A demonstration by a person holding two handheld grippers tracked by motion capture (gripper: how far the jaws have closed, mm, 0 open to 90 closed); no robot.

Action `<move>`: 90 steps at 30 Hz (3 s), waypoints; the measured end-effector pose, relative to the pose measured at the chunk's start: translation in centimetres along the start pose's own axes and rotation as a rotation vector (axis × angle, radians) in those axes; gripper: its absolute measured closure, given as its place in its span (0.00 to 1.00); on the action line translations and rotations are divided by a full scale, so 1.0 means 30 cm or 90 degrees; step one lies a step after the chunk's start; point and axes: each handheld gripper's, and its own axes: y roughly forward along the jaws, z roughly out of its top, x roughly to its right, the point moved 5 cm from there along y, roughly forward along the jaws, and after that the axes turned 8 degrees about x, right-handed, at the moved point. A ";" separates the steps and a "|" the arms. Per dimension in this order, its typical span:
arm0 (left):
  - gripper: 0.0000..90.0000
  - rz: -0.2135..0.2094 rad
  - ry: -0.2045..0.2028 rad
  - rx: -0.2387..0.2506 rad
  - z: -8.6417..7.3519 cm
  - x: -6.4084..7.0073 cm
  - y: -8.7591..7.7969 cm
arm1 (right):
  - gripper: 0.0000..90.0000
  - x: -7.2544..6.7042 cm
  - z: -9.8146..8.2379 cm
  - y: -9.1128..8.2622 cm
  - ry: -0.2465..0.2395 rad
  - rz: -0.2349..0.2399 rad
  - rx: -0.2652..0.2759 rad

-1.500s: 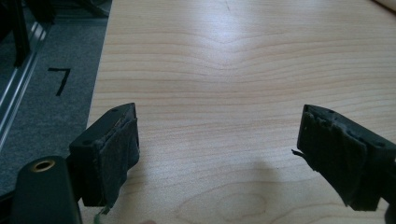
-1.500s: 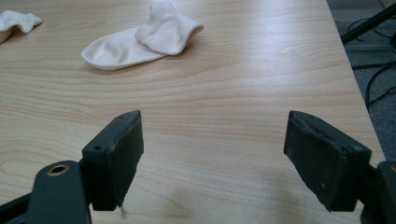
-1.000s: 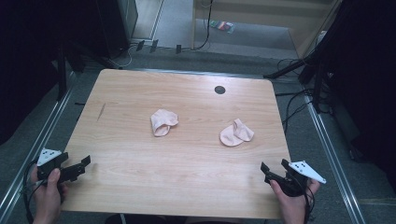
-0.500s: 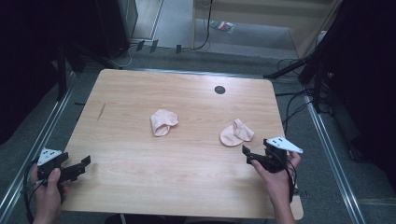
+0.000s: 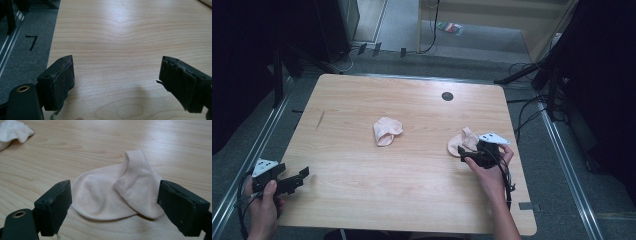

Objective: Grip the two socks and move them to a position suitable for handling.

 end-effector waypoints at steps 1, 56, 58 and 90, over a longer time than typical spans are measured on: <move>0.15 0.000 0.001 0.000 0.000 0.000 0.000 | 0.14 0.002 -0.005 0.012 -0.001 -0.002 -0.004; 0.15 0.003 0.014 0.029 0.076 0.091 -0.030 | 0.93 -0.026 0.099 -0.089 0.068 -0.095 0.043; 0.15 -0.004 0.019 0.035 0.090 0.117 -0.032 | 0.93 -0.034 0.100 -0.105 0.070 -0.095 0.048; 0.13 -0.149 0.077 0.044 0.157 0.563 0.047 | 0.93 -0.251 0.038 -0.210 0.063 -0.029 0.071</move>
